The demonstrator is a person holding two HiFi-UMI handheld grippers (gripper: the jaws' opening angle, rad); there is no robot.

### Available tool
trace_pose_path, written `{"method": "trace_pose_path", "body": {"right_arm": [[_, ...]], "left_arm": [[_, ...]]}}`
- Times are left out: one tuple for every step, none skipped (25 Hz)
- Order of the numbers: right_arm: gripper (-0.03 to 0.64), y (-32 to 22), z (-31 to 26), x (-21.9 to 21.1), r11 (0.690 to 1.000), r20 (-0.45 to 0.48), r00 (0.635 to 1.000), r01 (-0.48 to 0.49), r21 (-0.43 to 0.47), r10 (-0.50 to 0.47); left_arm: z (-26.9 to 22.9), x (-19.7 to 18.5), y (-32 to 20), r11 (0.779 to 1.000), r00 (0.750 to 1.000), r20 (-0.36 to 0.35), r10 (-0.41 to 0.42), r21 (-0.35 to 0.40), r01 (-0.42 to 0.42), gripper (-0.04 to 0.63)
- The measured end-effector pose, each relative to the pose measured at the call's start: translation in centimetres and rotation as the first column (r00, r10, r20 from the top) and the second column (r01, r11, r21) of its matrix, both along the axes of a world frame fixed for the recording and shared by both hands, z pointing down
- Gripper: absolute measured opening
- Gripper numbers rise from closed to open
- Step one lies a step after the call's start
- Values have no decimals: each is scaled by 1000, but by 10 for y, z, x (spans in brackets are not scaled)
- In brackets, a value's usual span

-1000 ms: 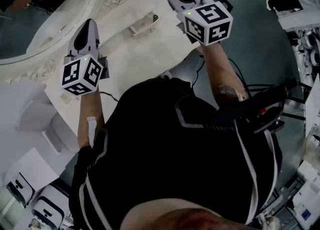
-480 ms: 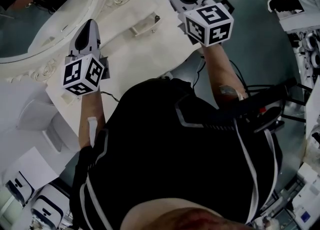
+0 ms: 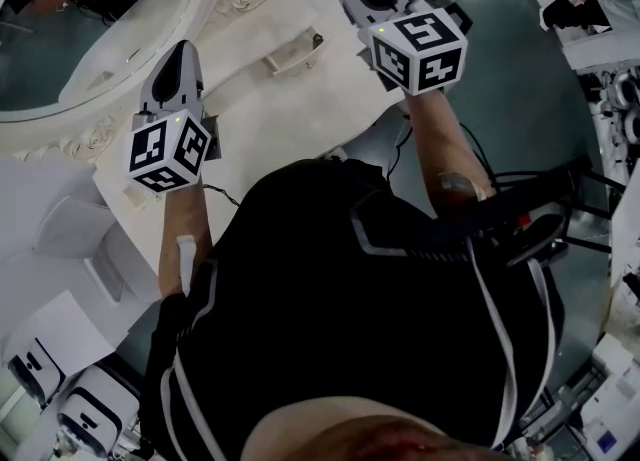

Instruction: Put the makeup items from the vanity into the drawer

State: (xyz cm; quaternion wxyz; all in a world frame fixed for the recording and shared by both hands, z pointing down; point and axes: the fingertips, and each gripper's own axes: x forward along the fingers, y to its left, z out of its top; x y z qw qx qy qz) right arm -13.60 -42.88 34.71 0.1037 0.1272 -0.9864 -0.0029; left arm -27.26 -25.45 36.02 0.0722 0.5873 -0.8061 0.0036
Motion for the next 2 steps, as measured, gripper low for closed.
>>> {"method": "trace_pose_path", "body": {"right_arm": [[5,-1,0,0,1000,-1,1000,0,0,0],[5,-1,-1,0,1000,-2,1000,1,0,-1]], "left_arm": [[0,0,0,1000,1000,1,0,-1,0,3],[-1,1,-1,1000,1000,3,-1,-1,1,3]]}}
